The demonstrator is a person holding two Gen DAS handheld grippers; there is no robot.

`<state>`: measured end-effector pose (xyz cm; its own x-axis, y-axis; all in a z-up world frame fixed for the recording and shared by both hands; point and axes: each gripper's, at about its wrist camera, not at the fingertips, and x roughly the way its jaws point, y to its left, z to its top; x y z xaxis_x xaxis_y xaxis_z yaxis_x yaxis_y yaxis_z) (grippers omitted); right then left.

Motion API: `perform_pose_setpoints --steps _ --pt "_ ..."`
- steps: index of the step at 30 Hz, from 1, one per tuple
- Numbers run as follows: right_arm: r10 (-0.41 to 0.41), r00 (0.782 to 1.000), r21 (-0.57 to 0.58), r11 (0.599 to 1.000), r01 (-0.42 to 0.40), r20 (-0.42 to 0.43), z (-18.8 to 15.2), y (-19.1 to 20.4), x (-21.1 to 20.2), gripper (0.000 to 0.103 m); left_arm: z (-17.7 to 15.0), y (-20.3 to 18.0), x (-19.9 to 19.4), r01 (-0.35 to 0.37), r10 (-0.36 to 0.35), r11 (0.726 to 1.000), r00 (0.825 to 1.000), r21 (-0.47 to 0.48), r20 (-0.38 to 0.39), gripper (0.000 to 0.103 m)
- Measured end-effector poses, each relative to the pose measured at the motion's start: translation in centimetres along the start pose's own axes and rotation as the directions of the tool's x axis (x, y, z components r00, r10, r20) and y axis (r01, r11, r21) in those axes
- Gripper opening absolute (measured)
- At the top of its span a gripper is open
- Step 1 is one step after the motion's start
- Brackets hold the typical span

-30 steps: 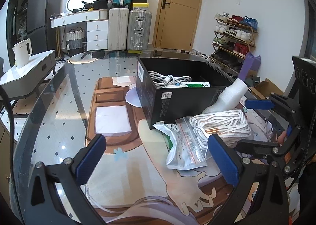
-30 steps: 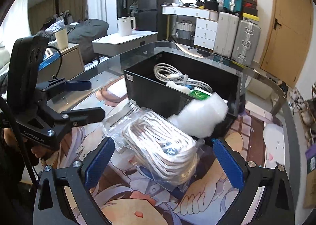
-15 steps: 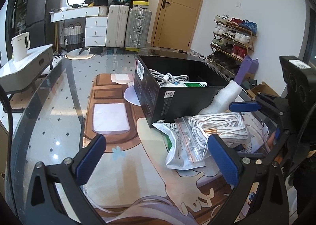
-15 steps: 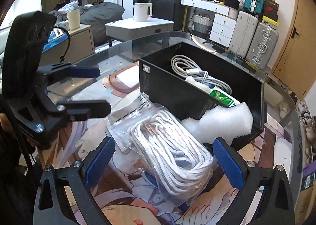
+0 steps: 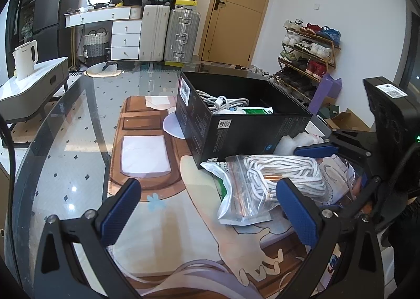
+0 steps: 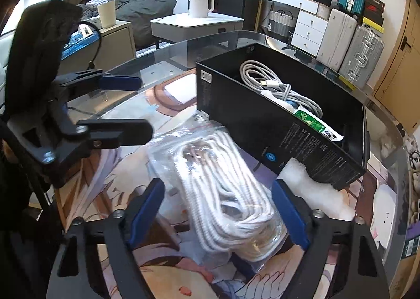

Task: Organize soft objects
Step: 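Grasp the clear bag of coiled white rope with the right tool, then lift the rope bag with the right tool while the left tool grasps the white printed medicine packet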

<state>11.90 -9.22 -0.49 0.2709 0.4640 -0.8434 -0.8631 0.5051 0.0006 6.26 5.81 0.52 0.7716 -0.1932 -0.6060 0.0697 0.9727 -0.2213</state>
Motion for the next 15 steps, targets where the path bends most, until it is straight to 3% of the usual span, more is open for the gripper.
perform_pose_setpoints --steps 11,15 --pt "0.012 1.0 0.022 1.0 -0.012 0.019 -0.7 0.4 -0.4 0.064 -0.1 0.0 0.0 0.003 -0.003 1.0 1.0 0.0 -0.004 0.103" --pt "0.012 0.999 0.039 0.999 -0.013 0.038 -1.2 0.4 -0.9 0.052 -0.2 0.0 0.0 0.001 -0.001 1.0 1.0 -0.002 -0.005 0.103"
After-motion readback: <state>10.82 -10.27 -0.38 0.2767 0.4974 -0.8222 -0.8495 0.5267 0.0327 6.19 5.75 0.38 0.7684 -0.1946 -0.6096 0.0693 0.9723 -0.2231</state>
